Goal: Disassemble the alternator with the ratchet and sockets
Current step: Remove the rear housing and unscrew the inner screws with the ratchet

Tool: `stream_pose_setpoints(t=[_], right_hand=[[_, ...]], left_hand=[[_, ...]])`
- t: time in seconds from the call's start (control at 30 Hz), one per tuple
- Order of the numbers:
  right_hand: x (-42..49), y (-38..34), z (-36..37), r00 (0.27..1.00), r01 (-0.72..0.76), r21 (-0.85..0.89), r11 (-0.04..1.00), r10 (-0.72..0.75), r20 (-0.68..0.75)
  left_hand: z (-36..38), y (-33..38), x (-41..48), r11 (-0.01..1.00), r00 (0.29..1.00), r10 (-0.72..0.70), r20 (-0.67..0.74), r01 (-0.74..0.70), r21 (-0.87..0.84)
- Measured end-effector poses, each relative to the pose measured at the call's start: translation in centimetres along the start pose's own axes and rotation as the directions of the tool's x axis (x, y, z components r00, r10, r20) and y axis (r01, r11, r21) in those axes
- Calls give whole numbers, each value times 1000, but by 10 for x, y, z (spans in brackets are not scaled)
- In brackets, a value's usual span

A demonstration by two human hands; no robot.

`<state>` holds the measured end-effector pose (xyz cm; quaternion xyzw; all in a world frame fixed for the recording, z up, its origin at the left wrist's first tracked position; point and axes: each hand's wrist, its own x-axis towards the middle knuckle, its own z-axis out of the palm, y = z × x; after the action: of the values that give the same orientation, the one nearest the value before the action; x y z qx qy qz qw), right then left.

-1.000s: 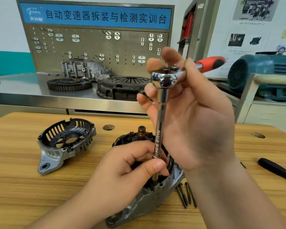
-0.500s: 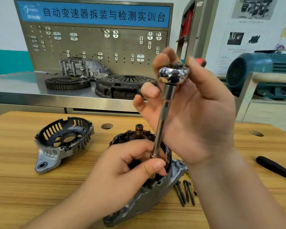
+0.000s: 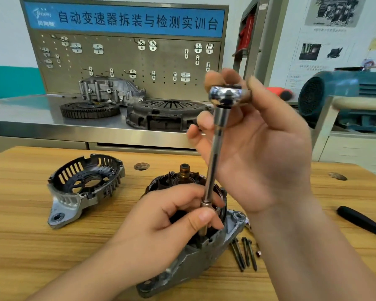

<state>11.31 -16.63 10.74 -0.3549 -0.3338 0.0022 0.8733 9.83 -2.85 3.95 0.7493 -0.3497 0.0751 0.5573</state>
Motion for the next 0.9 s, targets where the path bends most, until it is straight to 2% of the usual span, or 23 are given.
stream_pose_setpoints(t=[0.07,0.1,0.13,0.17,0.2,0.23,0.27,0.3,0.33,0.37,0.4,0.43,0.47,0.5,0.57,0.6,0.67,0.7,0.73,0.77,0.8,0.83,0.9], right_hand=[[1,2,-1,1000,-9,49,999,10,-16],[1,3,-1,998,52,-22,998,-52,-24],[0,4,1,986,162,-171,972,-167,-13],[-1,4,3,945,317,-368,874,-323,48],[-1,3,4,869,478,-544,690,-463,175],[-1,3,3,779,595,-650,472,-537,323],[-2,4,2,715,656,-683,321,-554,426],[-2,4,1,707,662,-688,297,-551,442],[-2,4,2,753,618,-686,384,-542,374],[-2,4,5,828,533,-645,548,-495,263],[-2,3,8,908,408,-534,740,-393,148],[-2,2,8,965,261,-372,890,-255,67],[-2,2,5,991,133,-210,969,-127,39],[-1,2,2,998,44,-81,996,-41,37],[0,3,1,999,-7,38,999,6,34],[-1,5,1,999,31,9,999,-31,15],[-2,6,5,972,229,-254,940,-234,14],[-3,6,6,925,366,-430,825,-372,74],[-3,6,6,857,490,-569,661,-485,174],[-3,6,5,793,570,-647,507,-547,269],[-4,7,3,757,604,-673,428,-572,316],[-4,6,3,769,586,-668,459,-576,278],[-3,4,7,889,421,-518,745,-451,76]], left_hand=[[1,1,0,1000,1000,-6,-5,6,7],[0,1,0,1000,1000,-9,-9,9,3],[0,1,0,1000,1000,-5,-14,5,2],[0,1,0,1000,1000,2,-21,-2,2],[-1,1,0,1000,1000,6,-26,-6,-1],[-1,1,0,1000,999,4,-31,-4,-7],[-1,1,0,1000,999,2,-36,-2,-11],[0,0,0,1000,999,4,-42,-4,-7],[0,0,0,1000,999,10,-48,-10,2],[0,-1,0,1000,998,17,-53,-16,15],[0,-1,0,999,998,24,-52,-23,24],[1,0,0,999,999,30,-44,-29,27],[1,0,0,999,999,33,-33,-32,27],[1,0,0,999,999,38,-25,-37,31],[1,1,0,997,998,54,-29,-52,58],[2,1,0,996,998,56,-39,-53,70],[2,1,0,997,998,41,-57,-37,67],[2,1,-1,998,997,33,-64,-29,63],[1,1,-1,997,997,30,-69,-25,68],[1,1,-1,997,997,31,-74,-25,79],[1,1,-1,996,997,32,-76,-26,83],[2,1,-1,997,997,31,-76,-25,77],[2,1,0,997,997,35,-71,-30,66]])
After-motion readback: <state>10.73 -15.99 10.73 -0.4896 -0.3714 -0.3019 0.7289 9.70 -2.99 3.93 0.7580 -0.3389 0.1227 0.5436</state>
